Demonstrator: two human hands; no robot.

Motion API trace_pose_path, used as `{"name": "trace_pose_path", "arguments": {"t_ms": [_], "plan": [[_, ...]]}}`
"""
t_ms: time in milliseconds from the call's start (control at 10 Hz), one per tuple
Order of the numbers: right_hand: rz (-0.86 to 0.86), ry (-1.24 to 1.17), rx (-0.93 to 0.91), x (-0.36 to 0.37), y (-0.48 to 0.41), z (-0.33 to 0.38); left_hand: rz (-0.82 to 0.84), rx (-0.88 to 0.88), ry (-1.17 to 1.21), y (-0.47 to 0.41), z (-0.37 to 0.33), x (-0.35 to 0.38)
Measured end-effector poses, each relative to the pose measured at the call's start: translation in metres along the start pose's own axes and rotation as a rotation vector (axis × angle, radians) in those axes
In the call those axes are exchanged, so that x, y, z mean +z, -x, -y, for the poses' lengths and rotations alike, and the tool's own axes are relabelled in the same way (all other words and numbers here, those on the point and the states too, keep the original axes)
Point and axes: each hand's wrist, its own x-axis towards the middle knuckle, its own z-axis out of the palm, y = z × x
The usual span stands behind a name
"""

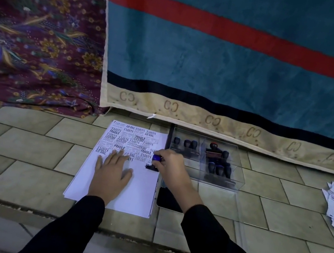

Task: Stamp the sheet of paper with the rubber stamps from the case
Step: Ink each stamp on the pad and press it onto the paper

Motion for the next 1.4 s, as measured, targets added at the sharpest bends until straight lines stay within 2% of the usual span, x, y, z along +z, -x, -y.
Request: {"name": "trace_pose_path", "arguments": {"t_ms": [500,800,1000,1100,1200,1300,1400], "plan": [[0.029,0.073,0.025,0.016,-0.007,-0.003,-0.002,-0.011,-0.008,-0.001,0.002,0.003],[0.072,0.105,0.071,0.014,-0.013,0.003,-0.042,-0.122,-0.029,-0.007,-0.019,0.001],[0.081,0.11,-0.003,0.021,-0.001,-0.003,-0.095,-0.105,-0.08,-0.001,-0.022,0.003],[0.001,0.026,0.016,0.009,-0.005,-0.007,-0.091,-0.111,-0.078,0.0,-0.023,0.002],[-0.327,-0.283,0.08,-0.029,-0.023,-0.014,-0.095,-0.109,-0.067,0.0,-0.024,0.001],[-0.462,-0.326,0.112,-0.061,-0.051,-0.033,-0.098,-0.111,-0.068,0.0,-0.023,0.001],[-0.397,-0.229,0.184,-0.065,-0.065,-0.056,-0.099,-0.112,-0.069,0.0,-0.022,0.001]]}}
